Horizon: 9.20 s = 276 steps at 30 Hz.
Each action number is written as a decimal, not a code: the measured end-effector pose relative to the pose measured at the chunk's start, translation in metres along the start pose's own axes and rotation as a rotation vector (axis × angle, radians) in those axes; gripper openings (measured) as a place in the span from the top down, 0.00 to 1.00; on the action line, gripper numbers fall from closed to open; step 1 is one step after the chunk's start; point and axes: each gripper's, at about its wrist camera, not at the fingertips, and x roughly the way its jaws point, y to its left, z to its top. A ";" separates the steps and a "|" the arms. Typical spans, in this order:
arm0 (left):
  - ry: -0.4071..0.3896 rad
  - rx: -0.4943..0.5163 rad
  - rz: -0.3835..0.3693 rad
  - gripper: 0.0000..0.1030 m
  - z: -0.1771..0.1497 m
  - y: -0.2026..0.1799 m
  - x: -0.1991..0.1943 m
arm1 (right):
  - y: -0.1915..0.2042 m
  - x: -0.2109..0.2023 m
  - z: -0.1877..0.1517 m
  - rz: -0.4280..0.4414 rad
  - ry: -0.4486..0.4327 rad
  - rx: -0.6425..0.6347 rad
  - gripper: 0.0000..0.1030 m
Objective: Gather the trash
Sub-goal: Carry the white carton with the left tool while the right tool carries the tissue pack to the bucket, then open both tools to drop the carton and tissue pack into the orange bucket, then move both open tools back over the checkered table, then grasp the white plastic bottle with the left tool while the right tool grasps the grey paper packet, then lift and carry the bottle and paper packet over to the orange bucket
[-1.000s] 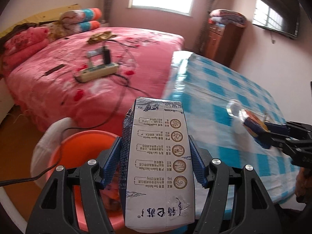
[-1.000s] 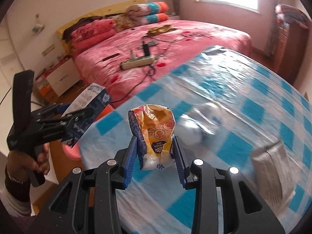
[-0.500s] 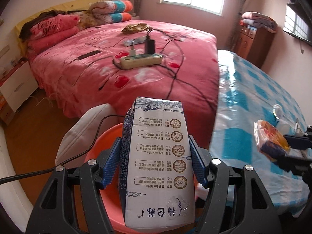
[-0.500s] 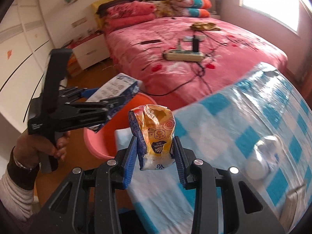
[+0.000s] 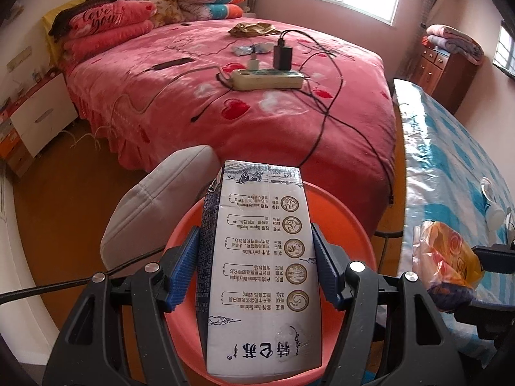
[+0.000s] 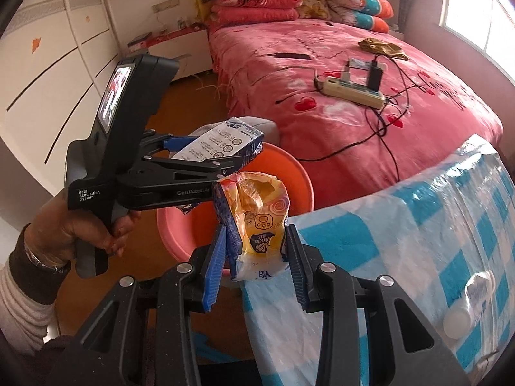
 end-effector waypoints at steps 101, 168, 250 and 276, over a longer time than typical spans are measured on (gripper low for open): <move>-0.091 0.226 0.029 0.13 0.009 -0.117 -0.069 | -0.074 -0.094 -0.096 -0.135 -0.144 0.351 0.11; 0.031 0.565 -0.312 0.12 -0.008 -0.342 -0.035 | -0.245 -0.193 -0.273 -0.338 -0.237 0.769 0.11; -0.029 0.501 -0.288 0.39 -0.013 -0.319 -0.031 | -0.227 -0.149 -0.246 -0.454 -0.138 0.582 0.48; -0.003 0.501 -0.303 0.39 -0.025 -0.304 -0.034 | -0.284 -0.213 -0.320 -0.347 -0.271 1.020 0.41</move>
